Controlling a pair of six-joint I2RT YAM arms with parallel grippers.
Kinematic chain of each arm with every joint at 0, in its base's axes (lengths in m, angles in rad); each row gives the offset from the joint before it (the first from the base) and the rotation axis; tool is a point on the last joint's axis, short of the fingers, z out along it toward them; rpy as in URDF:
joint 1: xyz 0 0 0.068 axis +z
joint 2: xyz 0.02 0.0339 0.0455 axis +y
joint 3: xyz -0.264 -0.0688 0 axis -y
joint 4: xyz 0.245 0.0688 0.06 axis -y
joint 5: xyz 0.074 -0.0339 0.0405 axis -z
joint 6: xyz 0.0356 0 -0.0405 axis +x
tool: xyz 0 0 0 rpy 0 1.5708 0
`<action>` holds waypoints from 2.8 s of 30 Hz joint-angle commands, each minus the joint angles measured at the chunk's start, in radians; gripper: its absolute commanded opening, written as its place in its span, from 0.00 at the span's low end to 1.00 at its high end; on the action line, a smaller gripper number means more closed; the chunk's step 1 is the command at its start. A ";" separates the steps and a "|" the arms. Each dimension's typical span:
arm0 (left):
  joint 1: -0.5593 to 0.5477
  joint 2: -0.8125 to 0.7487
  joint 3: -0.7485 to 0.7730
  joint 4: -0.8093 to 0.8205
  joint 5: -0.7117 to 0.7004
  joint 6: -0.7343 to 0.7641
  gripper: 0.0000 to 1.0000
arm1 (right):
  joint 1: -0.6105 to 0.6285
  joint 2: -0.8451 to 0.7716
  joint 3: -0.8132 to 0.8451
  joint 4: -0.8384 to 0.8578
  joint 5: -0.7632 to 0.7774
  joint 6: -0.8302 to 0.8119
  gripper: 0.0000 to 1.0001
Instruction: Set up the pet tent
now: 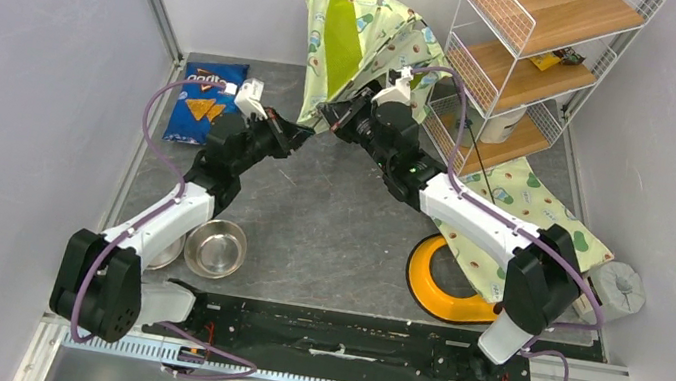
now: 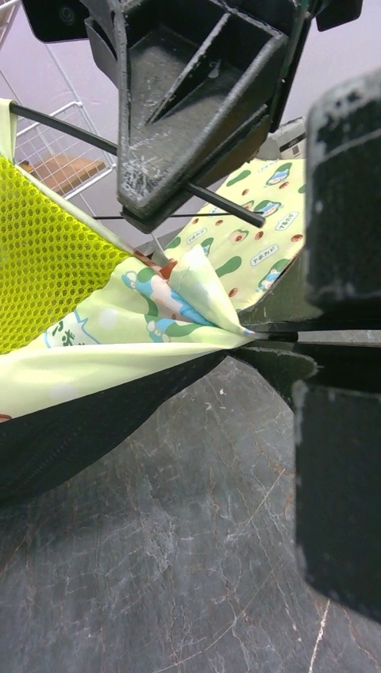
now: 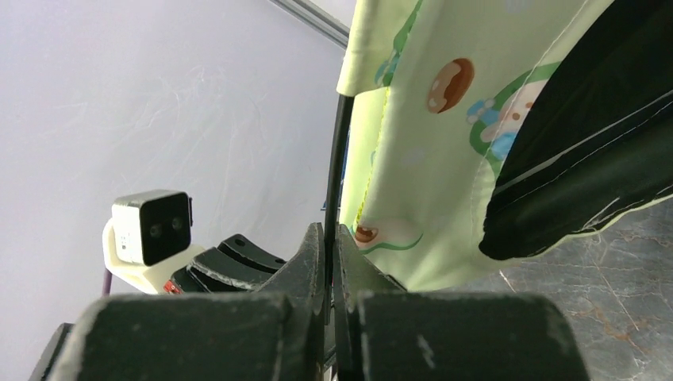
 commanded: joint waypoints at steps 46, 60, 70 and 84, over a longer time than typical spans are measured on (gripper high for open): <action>0.052 0.011 -0.104 -0.105 0.102 0.139 0.02 | -0.241 0.106 0.188 0.139 0.398 0.024 0.00; 0.064 0.006 -0.087 -0.114 0.125 0.125 0.02 | -0.244 0.120 0.185 0.123 0.369 0.019 0.00; 0.064 0.003 -0.079 -0.107 0.142 0.119 0.02 | -0.215 0.174 0.234 0.100 0.334 -0.036 0.00; 0.064 0.000 -0.040 -0.116 0.138 0.108 0.02 | -0.184 0.132 0.192 0.096 0.289 -0.094 0.00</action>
